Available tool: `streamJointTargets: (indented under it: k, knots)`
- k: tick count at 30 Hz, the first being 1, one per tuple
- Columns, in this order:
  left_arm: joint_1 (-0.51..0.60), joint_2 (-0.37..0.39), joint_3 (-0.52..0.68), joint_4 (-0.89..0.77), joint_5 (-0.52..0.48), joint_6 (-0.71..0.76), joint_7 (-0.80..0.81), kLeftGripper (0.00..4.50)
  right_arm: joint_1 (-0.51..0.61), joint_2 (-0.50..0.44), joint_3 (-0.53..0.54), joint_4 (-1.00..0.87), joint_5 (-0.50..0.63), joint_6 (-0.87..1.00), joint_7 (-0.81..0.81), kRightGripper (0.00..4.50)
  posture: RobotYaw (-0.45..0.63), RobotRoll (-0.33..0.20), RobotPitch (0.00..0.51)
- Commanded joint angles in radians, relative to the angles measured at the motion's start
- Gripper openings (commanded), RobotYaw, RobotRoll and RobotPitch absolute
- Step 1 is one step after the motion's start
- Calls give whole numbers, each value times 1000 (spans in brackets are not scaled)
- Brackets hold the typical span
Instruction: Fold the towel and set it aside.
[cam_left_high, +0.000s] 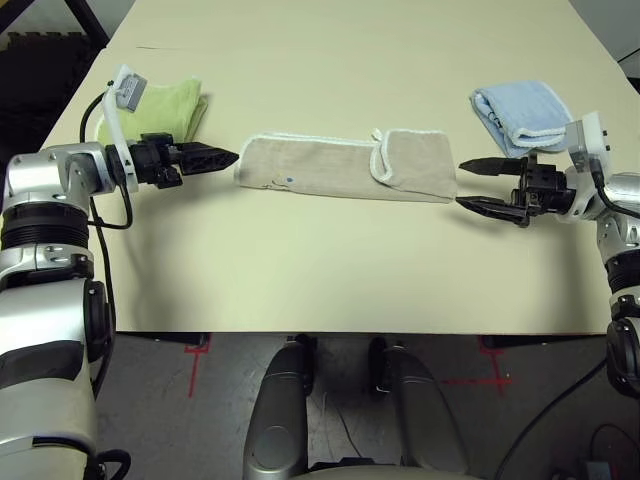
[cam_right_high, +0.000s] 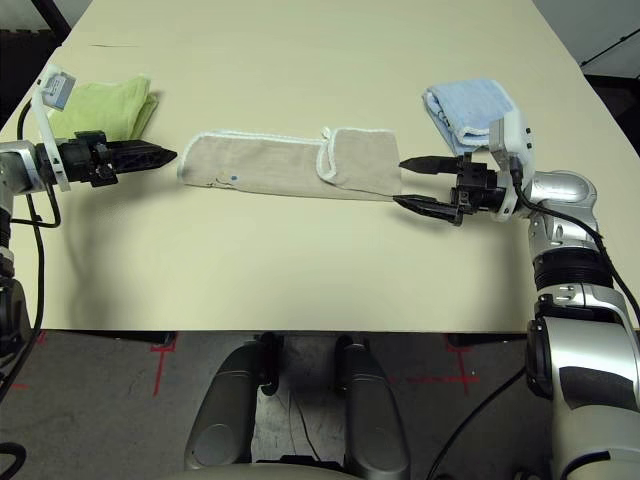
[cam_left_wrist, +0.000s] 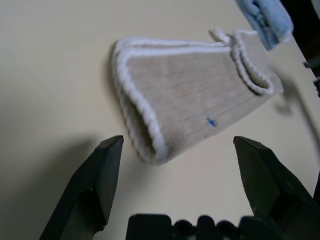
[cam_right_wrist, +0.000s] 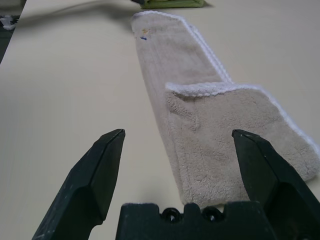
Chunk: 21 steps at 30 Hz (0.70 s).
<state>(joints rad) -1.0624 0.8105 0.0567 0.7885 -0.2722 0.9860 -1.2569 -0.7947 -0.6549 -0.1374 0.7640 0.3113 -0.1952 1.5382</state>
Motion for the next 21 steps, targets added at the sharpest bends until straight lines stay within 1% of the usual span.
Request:
streamJointTargets:
  k: [1,6,11,18,21]
  knots:
    - [3,12,-40,-23,-4,115,14,4500,28,-1,4,-31,8,6,-9,4445,96,0,217]
    - [5,14,-68,-29,-18,214,17,4500,45,-1,6,-52,9,7,-21,4445,91,0,220]
    - [9,-20,-51,-43,-54,282,40,4500,54,-6,8,-64,9,9,-32,4445,82,0,221]
    - [-16,-91,4,-14,-83,295,125,4500,60,-11,9,-90,11,22,-44,4445,74,0,222]
    - [-18,-119,31,5,-82,257,178,4500,61,-12,9,-103,13,28,-50,4445,69,0,223]
